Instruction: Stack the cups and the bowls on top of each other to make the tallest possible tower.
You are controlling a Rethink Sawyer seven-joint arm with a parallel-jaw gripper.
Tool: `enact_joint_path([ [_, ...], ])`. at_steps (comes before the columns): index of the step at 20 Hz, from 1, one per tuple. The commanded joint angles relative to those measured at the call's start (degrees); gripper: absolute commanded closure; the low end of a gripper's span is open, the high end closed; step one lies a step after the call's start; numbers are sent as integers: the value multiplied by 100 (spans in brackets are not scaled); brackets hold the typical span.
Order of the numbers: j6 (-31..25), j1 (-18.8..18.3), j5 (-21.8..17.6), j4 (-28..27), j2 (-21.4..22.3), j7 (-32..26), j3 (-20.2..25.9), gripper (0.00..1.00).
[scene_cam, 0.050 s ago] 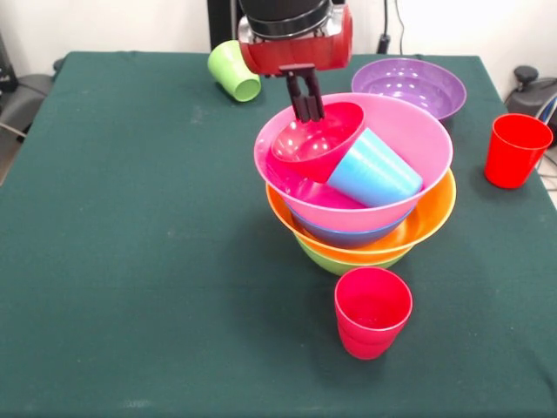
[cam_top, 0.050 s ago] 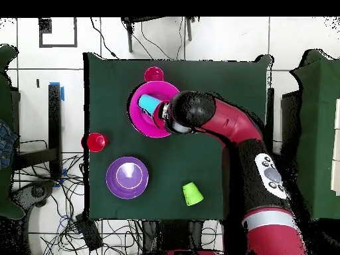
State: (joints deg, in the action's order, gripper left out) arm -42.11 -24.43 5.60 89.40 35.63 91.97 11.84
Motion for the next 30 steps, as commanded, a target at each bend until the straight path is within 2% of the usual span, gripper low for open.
enact_joint_path([
  [1,667,-42,-301,280,-598,10,532,100],
  [10,897,-143,-331,191,-794,-208,836,100],
  [20,785,-238,-115,529,-576,95,1079,100],
  [30,1113,-410,-246,544,-562,48,1245,100],
])
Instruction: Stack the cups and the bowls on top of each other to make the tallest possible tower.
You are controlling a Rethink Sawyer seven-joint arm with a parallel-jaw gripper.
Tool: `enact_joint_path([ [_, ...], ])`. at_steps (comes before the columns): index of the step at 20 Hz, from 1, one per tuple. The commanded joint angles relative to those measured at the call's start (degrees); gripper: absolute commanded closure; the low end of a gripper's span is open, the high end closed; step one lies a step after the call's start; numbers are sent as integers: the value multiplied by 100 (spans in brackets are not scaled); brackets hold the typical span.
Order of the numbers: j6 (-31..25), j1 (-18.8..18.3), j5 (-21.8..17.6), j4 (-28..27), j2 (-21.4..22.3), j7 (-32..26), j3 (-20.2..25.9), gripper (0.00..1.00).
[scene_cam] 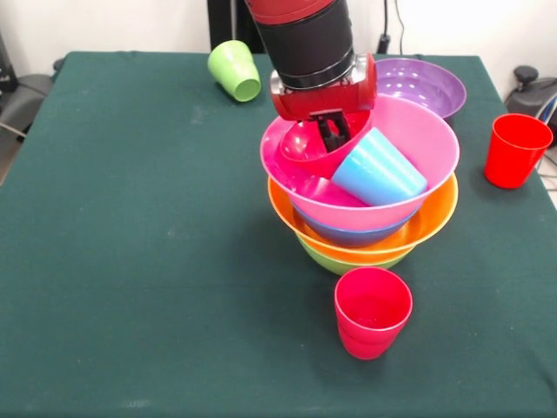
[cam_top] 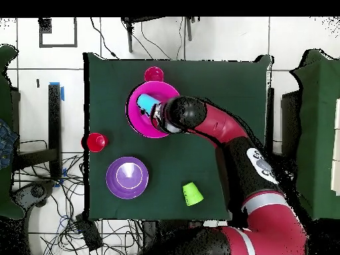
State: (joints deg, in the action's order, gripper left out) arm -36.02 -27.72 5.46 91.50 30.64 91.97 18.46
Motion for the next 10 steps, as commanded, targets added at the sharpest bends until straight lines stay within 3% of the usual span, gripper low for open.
enact_joint_path([
  [1,577,-124,-260,338,-57,-17,651,100],
  [5,1262,-512,-518,368,-108,-548,1330,100],
  [10,1654,-745,-928,450,35,-525,1689,100],
])
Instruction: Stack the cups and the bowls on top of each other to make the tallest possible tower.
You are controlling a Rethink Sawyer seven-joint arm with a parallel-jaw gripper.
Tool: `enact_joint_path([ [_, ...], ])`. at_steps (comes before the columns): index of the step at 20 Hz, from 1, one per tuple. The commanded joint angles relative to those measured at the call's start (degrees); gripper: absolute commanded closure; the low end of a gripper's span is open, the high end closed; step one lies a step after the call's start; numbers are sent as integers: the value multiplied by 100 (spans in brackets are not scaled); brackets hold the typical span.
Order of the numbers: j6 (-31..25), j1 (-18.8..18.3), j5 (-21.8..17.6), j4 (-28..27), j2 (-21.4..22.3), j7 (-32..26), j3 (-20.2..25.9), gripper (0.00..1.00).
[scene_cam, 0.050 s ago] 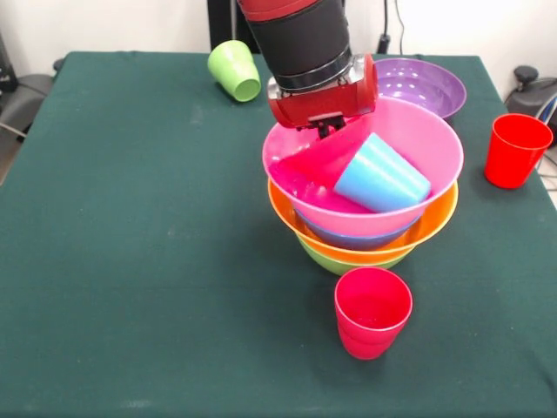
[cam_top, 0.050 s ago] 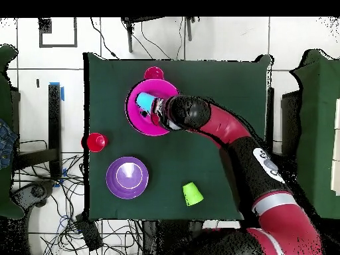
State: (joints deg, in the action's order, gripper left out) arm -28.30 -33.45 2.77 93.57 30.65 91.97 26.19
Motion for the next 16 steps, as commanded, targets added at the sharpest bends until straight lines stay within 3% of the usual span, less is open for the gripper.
enact_joint_path([
  [1,902,-199,-714,259,60,-489,977,100],
  [7,1036,-376,-1127,322,155,-450,1270,100],
  [16,743,-470,-1119,405,271,-30,1423,100],
])
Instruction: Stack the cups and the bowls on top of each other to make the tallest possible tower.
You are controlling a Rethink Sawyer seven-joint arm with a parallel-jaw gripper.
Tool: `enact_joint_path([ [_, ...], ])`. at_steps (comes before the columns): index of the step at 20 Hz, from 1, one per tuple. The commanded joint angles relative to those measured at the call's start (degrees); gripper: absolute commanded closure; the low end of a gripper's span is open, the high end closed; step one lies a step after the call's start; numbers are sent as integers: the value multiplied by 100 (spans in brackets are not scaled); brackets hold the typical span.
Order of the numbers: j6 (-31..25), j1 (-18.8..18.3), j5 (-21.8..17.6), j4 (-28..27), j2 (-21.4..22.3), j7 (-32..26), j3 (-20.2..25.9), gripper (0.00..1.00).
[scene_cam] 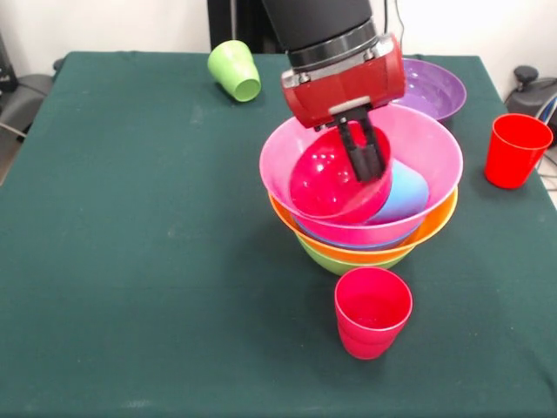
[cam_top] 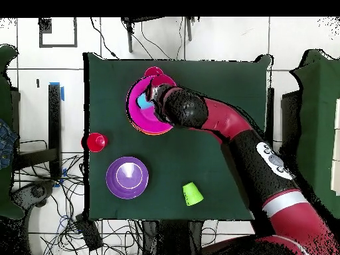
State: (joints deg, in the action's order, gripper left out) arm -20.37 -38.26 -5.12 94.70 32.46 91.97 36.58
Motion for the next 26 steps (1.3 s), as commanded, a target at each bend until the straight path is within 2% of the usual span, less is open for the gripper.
enact_joint_path([
  [1,-68,8,-327,296,92,-5,388,100],
  [9,-328,2,-111,359,160,227,376,100],
  [19,-213,-93,-191,581,55,253,362,100],
  [26,-325,-108,-118,613,38,300,297,100],
])
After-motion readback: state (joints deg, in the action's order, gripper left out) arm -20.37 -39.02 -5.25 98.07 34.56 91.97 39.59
